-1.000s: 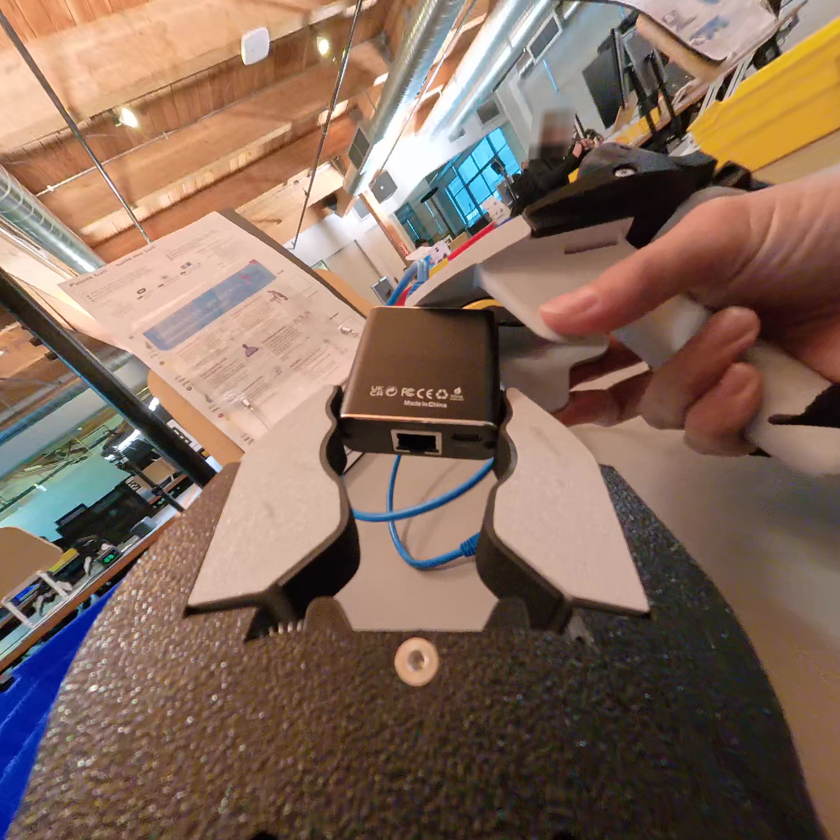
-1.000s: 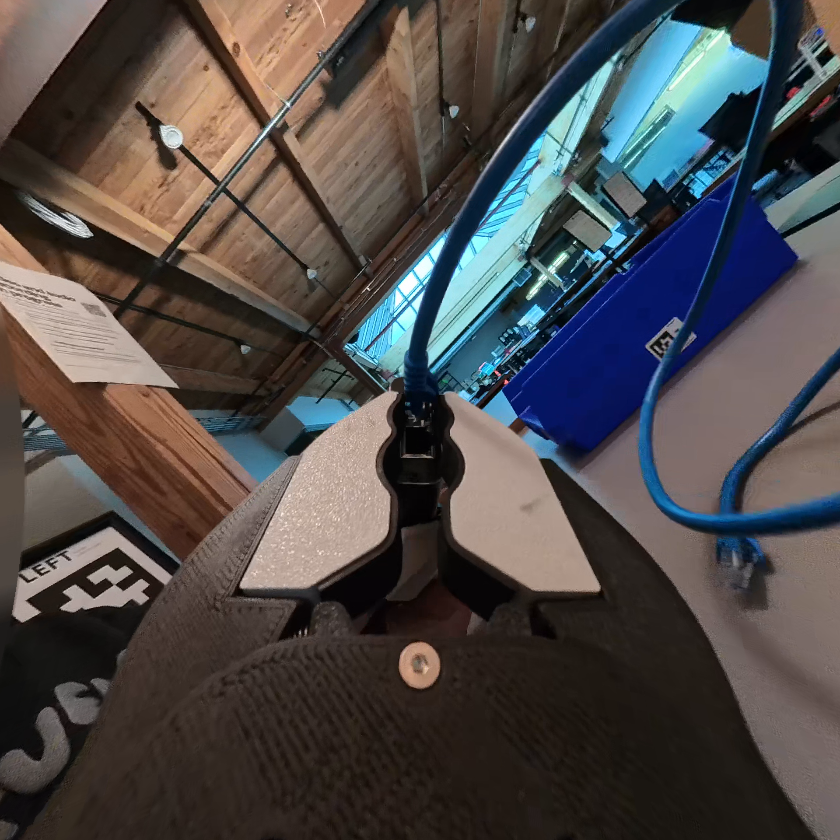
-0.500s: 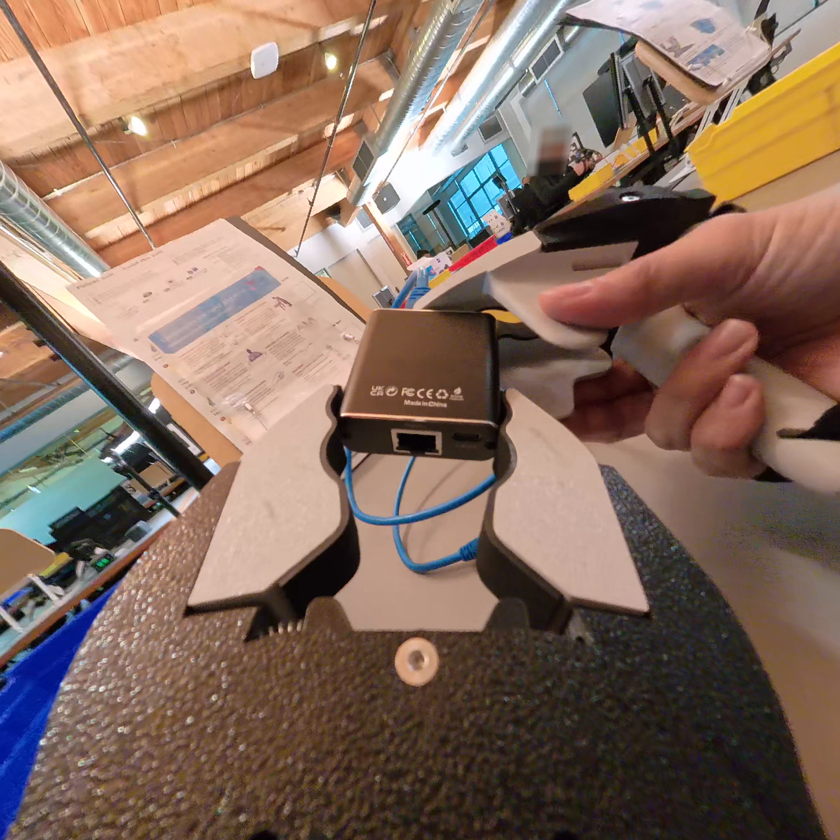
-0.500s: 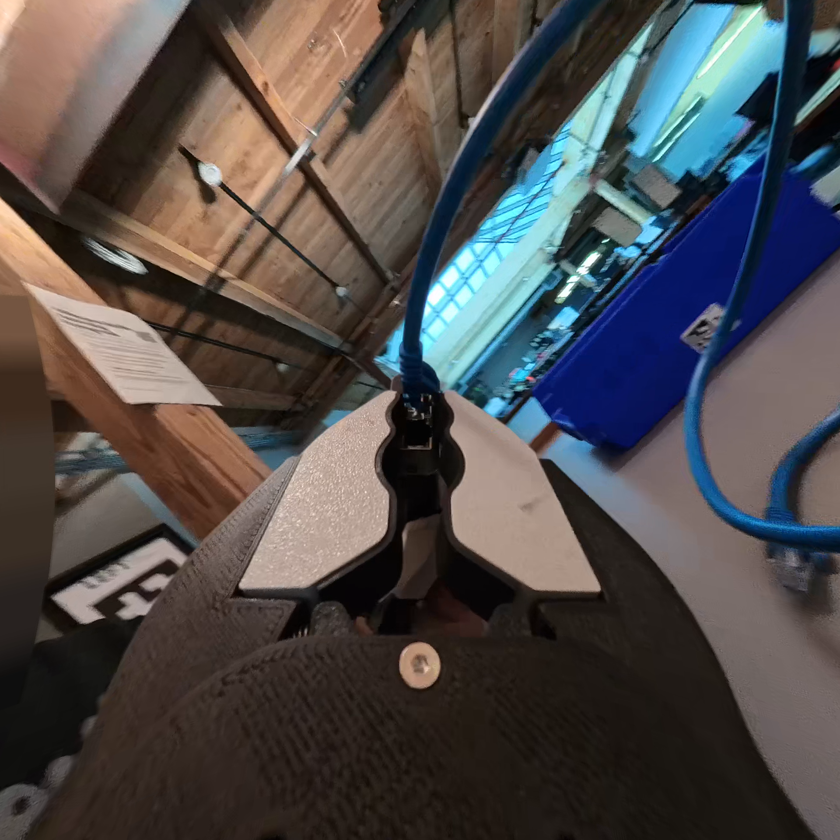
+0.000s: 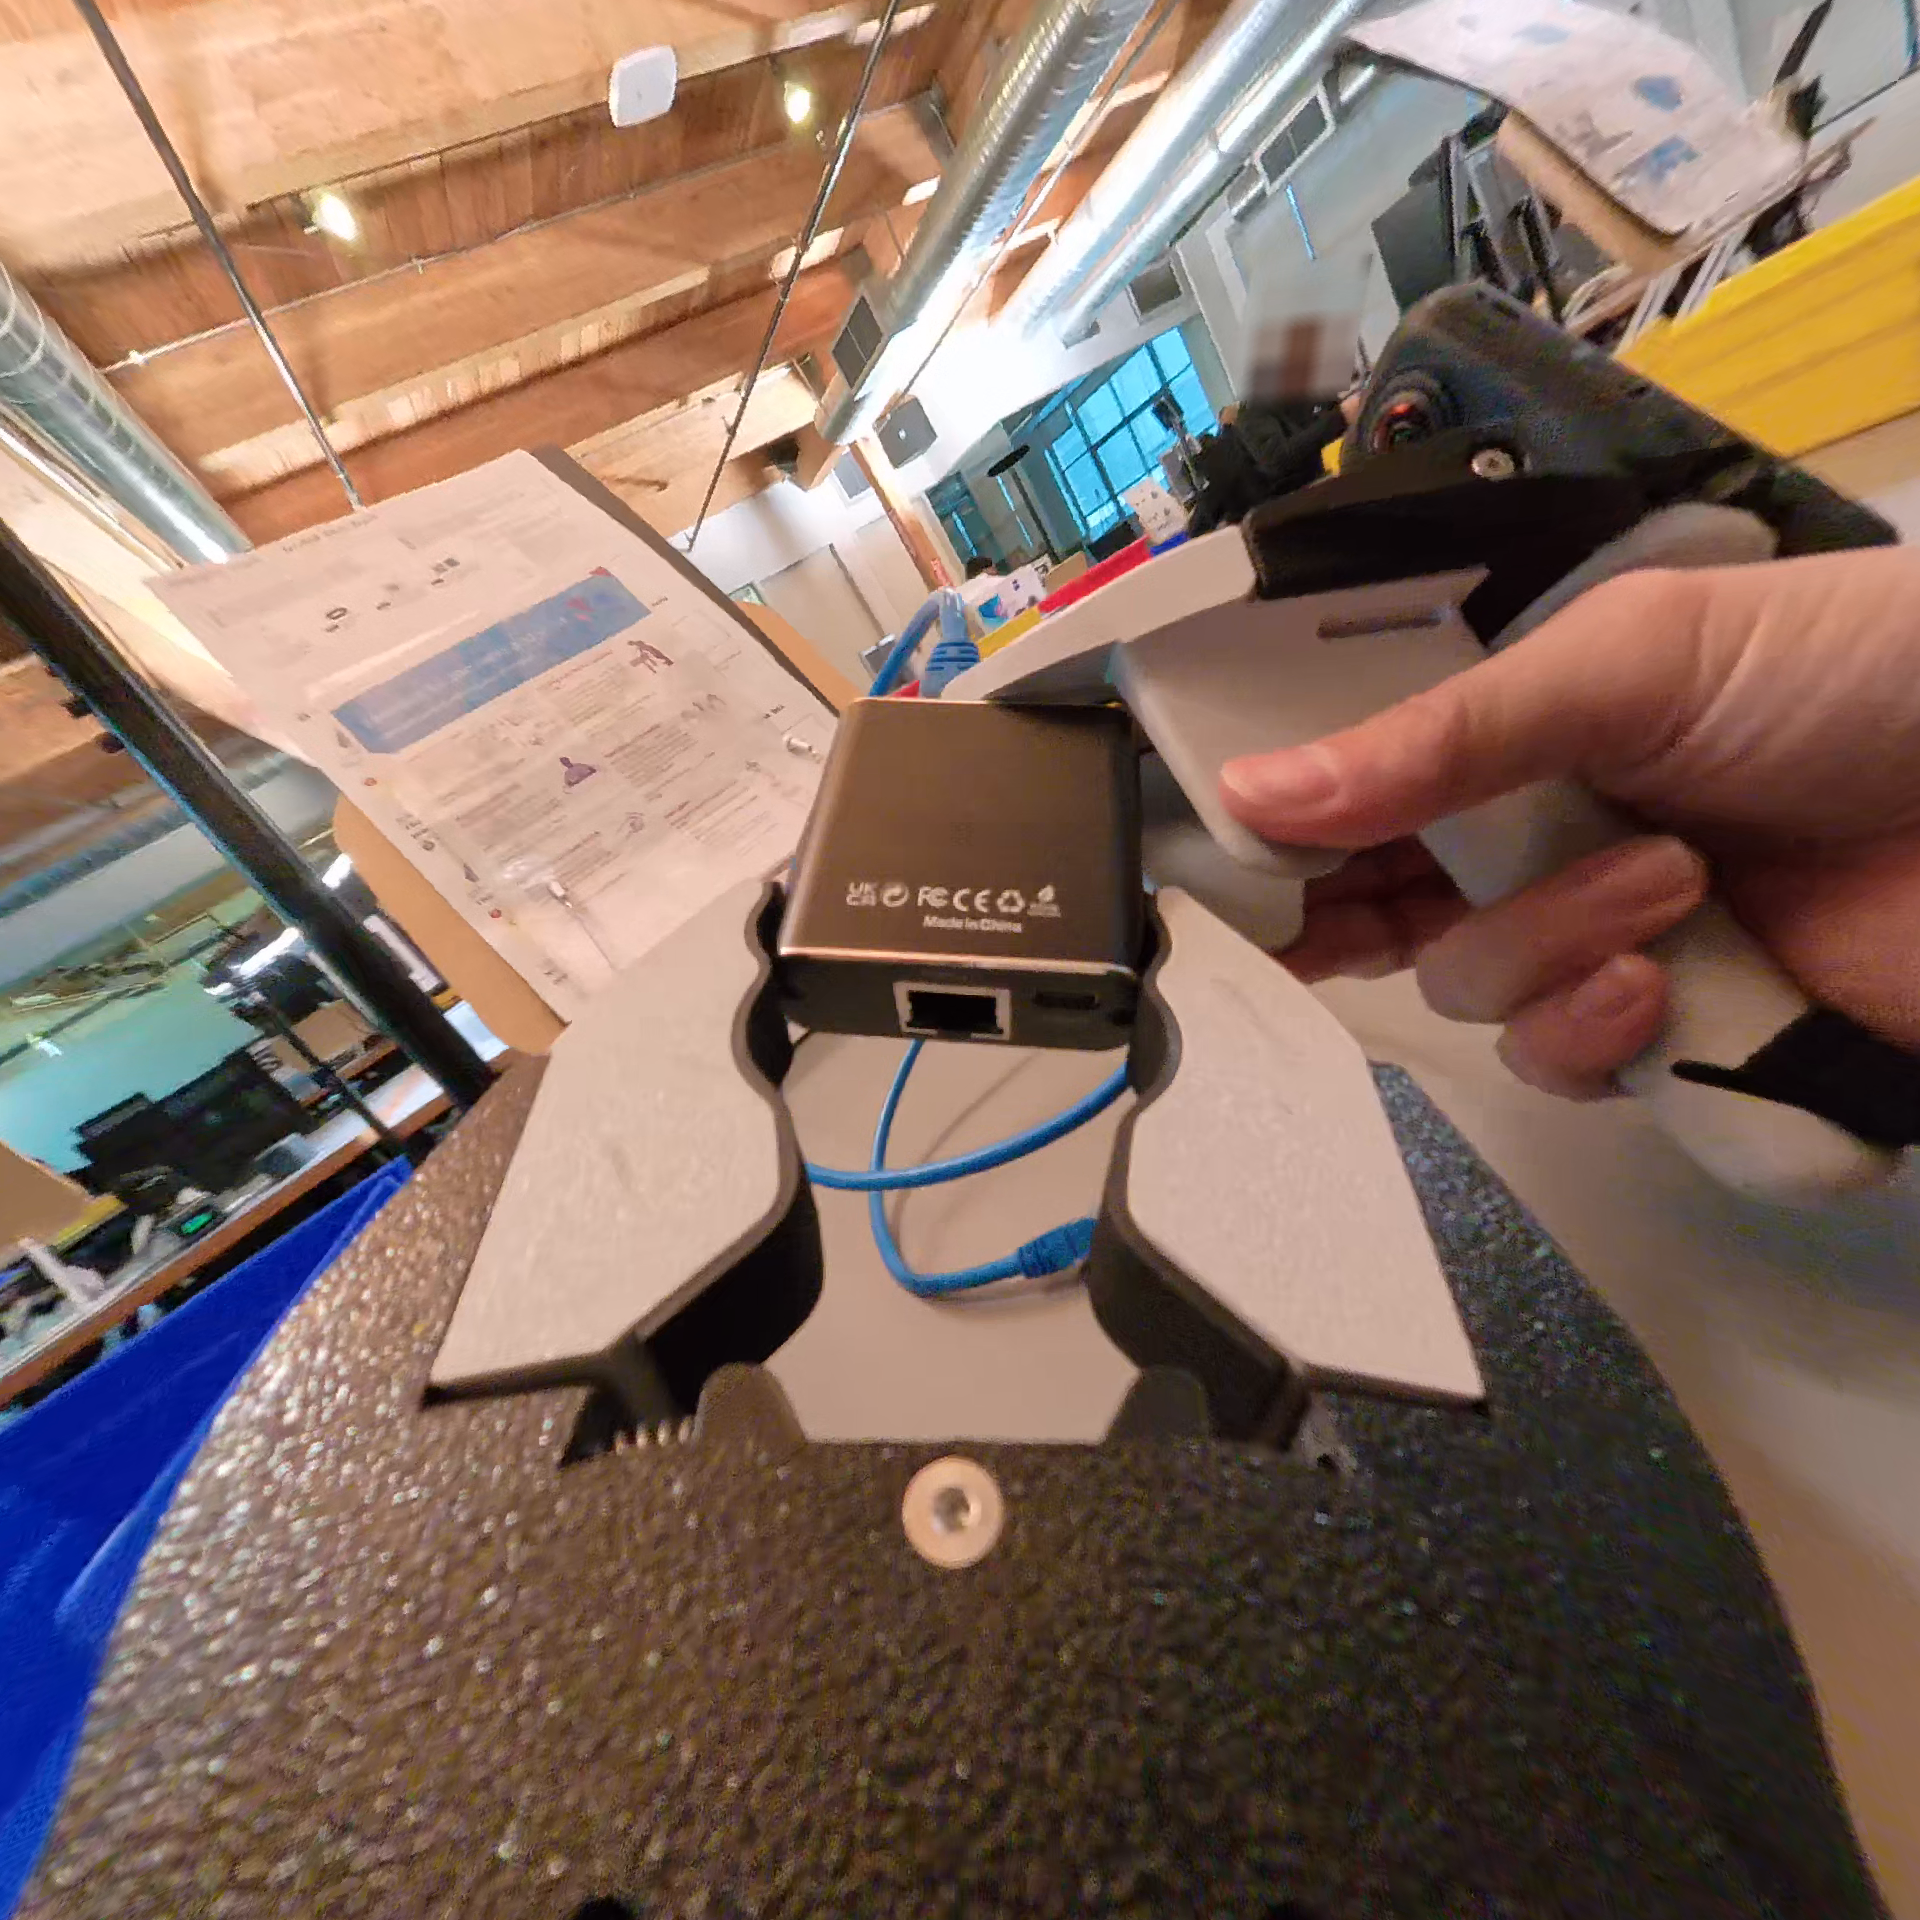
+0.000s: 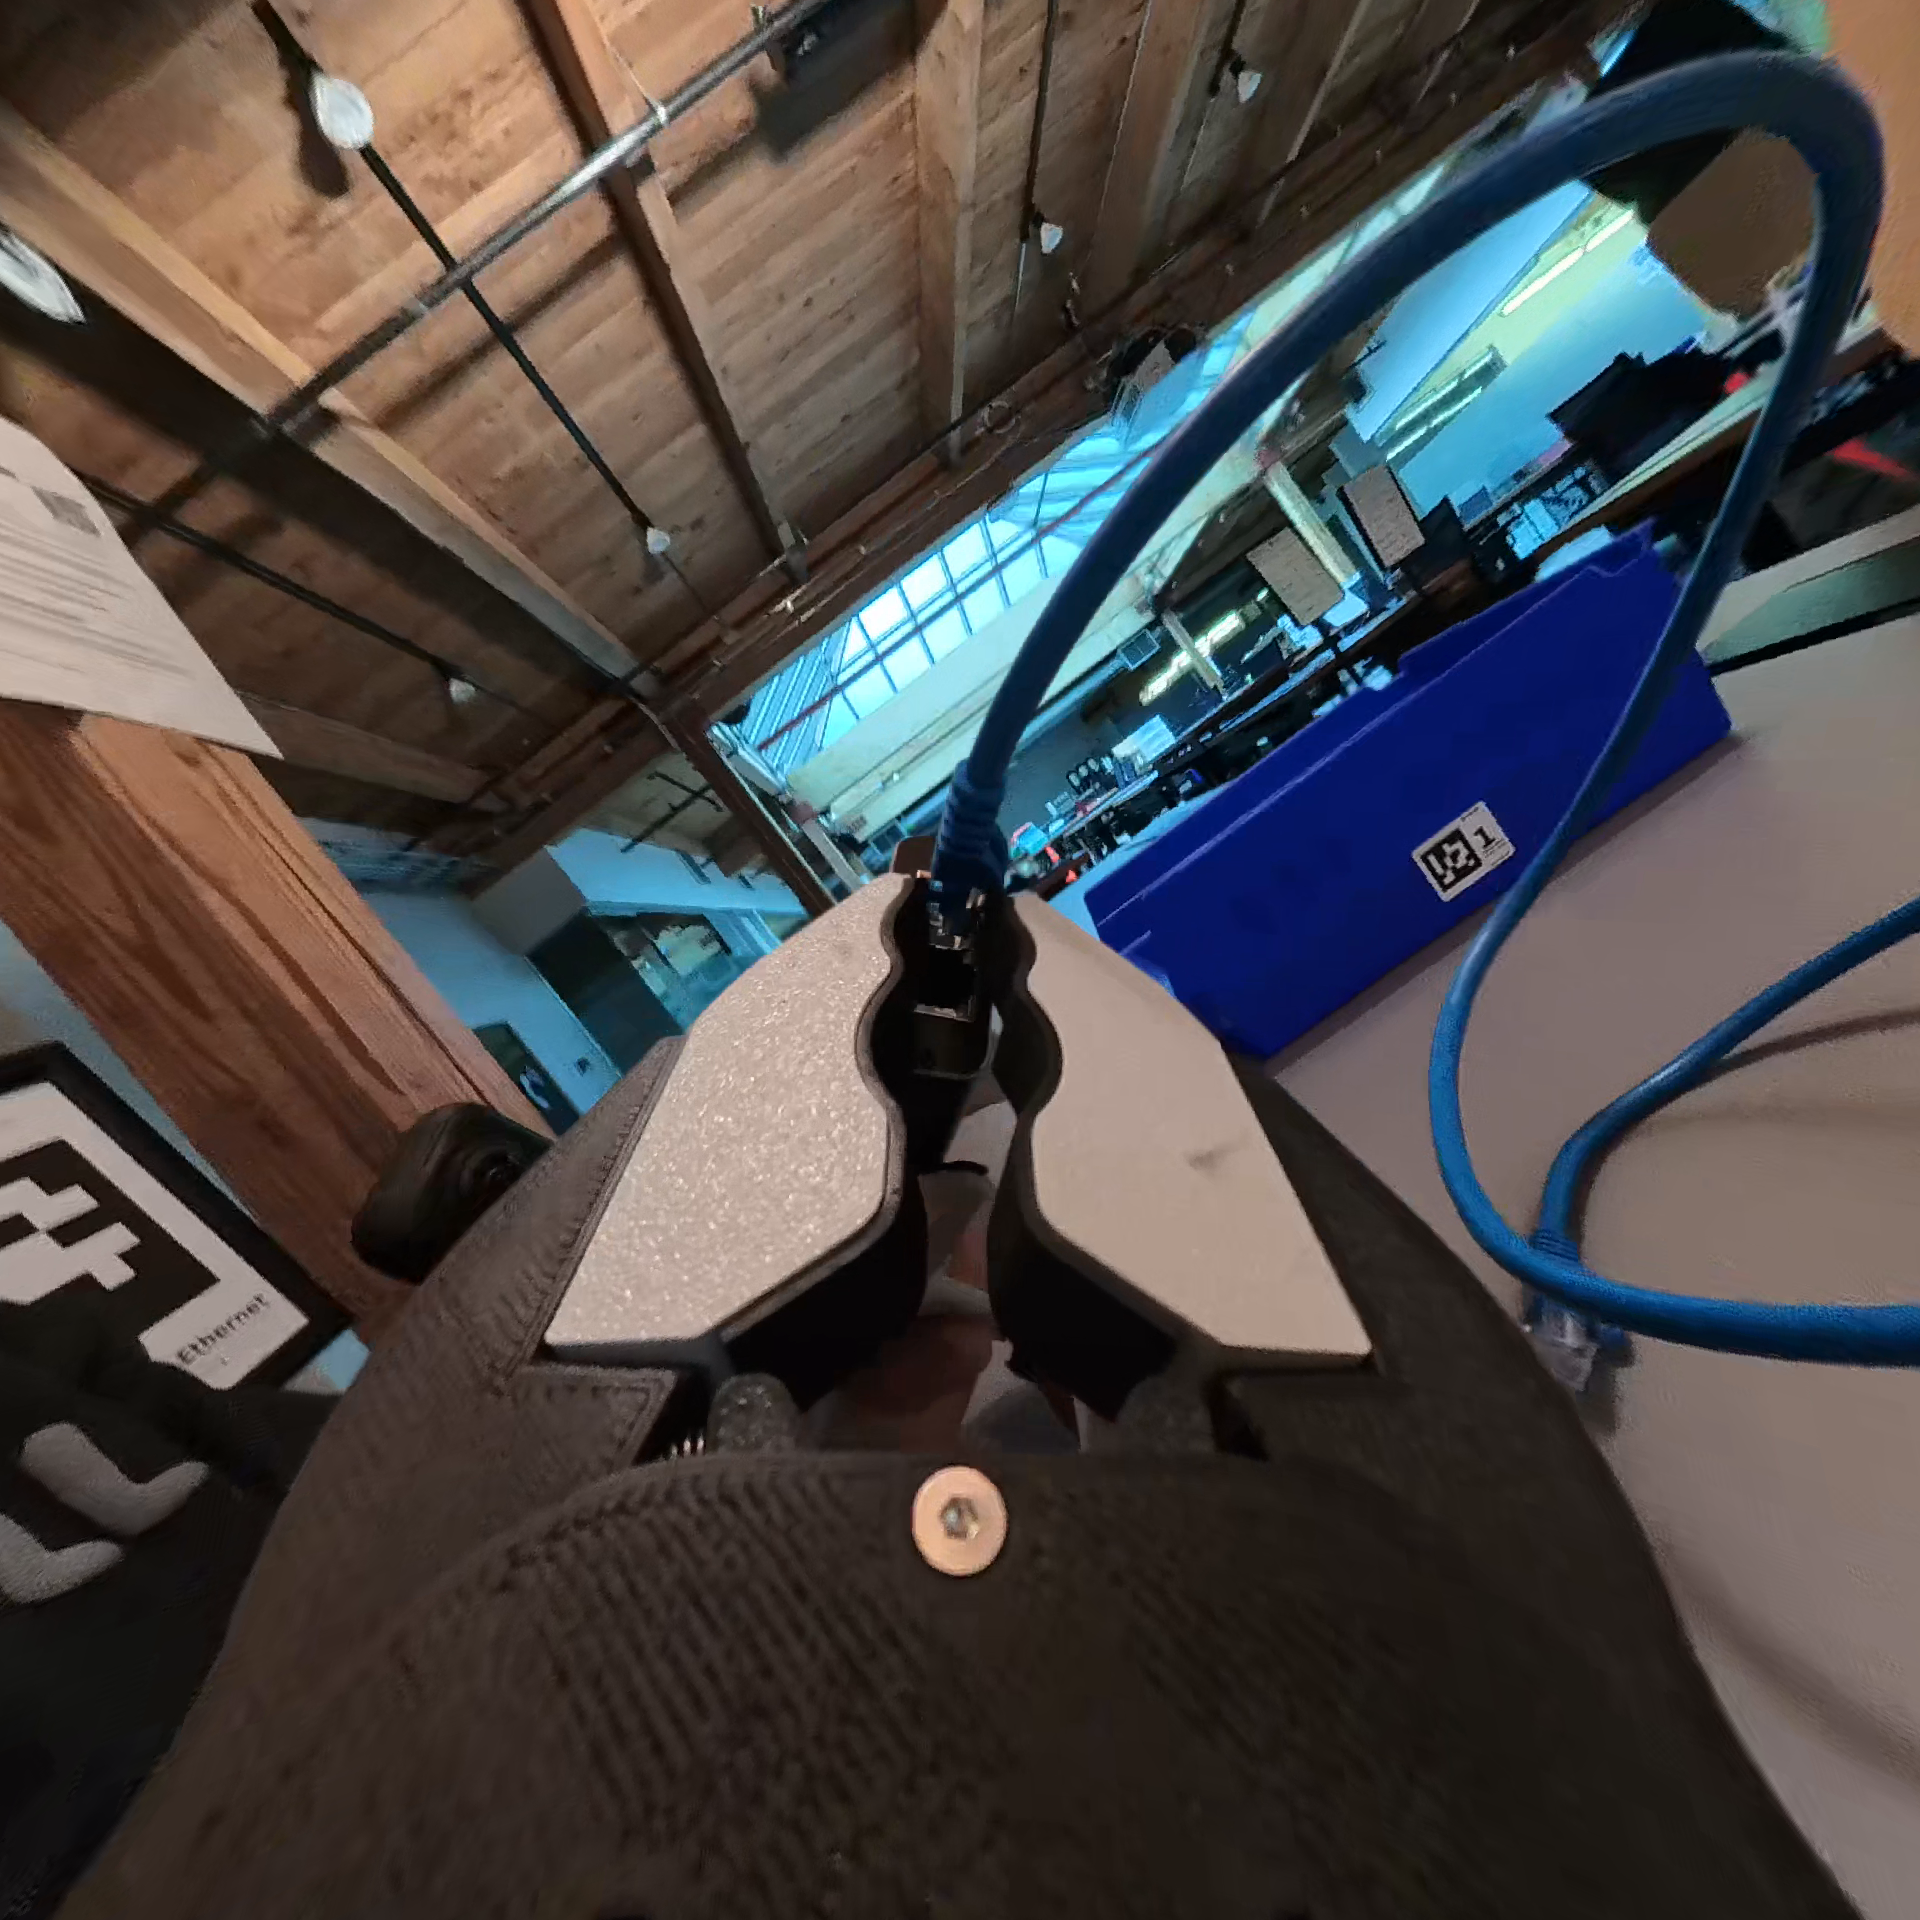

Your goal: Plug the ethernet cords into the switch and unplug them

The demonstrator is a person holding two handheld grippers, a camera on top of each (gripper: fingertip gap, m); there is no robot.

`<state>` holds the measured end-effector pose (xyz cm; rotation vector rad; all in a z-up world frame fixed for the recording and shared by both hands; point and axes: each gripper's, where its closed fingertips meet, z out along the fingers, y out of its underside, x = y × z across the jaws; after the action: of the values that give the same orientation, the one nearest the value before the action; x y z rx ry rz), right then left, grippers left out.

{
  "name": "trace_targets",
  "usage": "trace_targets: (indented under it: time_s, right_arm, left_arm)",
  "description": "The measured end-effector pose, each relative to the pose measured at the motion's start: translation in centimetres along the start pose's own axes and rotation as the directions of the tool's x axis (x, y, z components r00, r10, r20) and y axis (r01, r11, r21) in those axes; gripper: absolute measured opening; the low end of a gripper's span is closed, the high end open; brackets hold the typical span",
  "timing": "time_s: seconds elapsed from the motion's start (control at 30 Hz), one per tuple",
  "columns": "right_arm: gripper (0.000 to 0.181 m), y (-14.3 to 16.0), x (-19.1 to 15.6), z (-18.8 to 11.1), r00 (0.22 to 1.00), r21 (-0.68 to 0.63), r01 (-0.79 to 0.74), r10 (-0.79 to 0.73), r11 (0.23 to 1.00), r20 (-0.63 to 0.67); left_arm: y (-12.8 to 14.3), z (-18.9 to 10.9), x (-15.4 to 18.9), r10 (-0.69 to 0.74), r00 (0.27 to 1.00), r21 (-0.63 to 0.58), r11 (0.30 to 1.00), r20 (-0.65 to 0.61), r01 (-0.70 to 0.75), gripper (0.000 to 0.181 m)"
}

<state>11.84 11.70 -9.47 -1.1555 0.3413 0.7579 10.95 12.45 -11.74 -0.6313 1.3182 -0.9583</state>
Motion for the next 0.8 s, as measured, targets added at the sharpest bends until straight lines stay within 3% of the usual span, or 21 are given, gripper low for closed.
trace_targets:
  time_s: [0.1,0.23,0.33,0.47,0.6,0.7,0.8]
  right_arm:
    - [0.013,0.0,-0.1,0.1,0.999,-0.026,0.032,-0.031,0.999,0.02]
    - [0.012,0.1,0.4,0.1,0.998,-0.041,0.063,-0.063,0.997,0.001]
    - [0.012,0.1,0.4,0.2,0.999,-0.015,0.033,-0.033,0.999,0.025]
    - [0.013,-0.1,0.2,0.6,0.999,0.006,-0.012,0.012,1.0,0.037]
    - [0.012,0.0,0.1,1.3,0.984,0.109,-0.151,0.139,0.982,0.11]
    - [0.012,0.4,1.1,1.8,0.989,0.102,-0.129,0.121,0.986,0.081]
    - [0.012,0.4,1.3,2.1,0.993,0.088,-0.111,0.106,0.99,0.059]
  left_arm:
    - [0.0,-0.1,-0.2,0.087,0.995,-0.03,0.996,0.046,-0.086,0.063]
    - [0.4,0.1,0.0,-0.044,0.999,-0.028,0.999,0.031,0.045,0.063]
    - [0.4,0.0,-0.3,0.064,0.996,-0.057,0.997,0.068,-0.061,0.063]
    - [0.2,0.0,-0.7,0.047,0.997,-0.04,0.998,0.069,-0.044,0.063]
    - [0.3,-0.3,-1.7,0.291,0.951,-0.082,0.955,0.103,-0.284,0.063]
    - [1.2,-0.2,-1.8,0.049,0.996,-0.052,0.998,0.072,-0.045,0.063]
    - [1.4,-0.2,-2.1,0.021,0.997,-0.055,0.998,0.069,-0.018,0.063]
